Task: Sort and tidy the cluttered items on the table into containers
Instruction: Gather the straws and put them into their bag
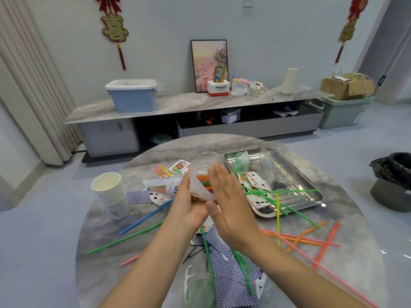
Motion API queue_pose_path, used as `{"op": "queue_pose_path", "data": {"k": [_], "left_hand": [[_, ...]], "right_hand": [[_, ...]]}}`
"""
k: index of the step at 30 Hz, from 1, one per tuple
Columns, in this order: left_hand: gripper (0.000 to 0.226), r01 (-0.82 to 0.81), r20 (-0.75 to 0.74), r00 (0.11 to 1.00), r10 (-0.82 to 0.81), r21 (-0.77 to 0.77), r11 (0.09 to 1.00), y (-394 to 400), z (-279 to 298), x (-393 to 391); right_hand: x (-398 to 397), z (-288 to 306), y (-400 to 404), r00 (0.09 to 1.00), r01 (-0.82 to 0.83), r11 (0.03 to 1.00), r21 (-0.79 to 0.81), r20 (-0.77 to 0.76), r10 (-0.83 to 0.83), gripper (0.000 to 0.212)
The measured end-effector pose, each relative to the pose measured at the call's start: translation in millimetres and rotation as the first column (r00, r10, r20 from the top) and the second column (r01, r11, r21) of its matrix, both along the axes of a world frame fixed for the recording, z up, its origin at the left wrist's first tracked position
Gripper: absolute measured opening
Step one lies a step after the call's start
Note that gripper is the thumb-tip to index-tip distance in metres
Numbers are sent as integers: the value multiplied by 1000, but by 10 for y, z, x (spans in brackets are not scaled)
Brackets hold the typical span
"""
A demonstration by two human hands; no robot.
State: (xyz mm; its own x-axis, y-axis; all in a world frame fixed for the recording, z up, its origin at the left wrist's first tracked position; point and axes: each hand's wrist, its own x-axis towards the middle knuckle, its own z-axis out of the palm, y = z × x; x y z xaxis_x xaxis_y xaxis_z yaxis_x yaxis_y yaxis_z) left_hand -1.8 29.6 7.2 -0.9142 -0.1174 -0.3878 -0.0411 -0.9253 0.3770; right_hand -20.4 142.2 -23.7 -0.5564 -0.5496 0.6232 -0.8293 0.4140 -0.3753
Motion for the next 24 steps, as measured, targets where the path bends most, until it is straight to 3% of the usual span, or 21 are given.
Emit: {"op": "queue_pose_path", "data": {"k": [4, 8, 13, 19, 24], "left_hand": [[52, 7, 25, 1000, -7, -12, 1000, -1, -2, -12], [52, 42, -1, 999, -42, -35, 998, 19, -26, -21], [44, 98, 18, 995, -97, -67, 993, 98, -133, -24], [31, 162, 91, 984, -150, -139, 977, 277, -258, -43], [48, 183, 141, 977, -159, -174, 968, 360, -383, -72]], "right_hand": [[-16, -34, 46, 1000, -18, 999, 41, -5, 18, 66], [-57, -8, 171, 991, -93, 994, 48, 100, 88, 65], [-197, -14, 675, 989, 98, 995, -6, 110, -97, 56], [-392, -321, 1330, 959, 196, 928, 318, 134, -249, 73], [-381, -576, 1705, 891, -43, 665, 745, 330, -312, 123]]}}
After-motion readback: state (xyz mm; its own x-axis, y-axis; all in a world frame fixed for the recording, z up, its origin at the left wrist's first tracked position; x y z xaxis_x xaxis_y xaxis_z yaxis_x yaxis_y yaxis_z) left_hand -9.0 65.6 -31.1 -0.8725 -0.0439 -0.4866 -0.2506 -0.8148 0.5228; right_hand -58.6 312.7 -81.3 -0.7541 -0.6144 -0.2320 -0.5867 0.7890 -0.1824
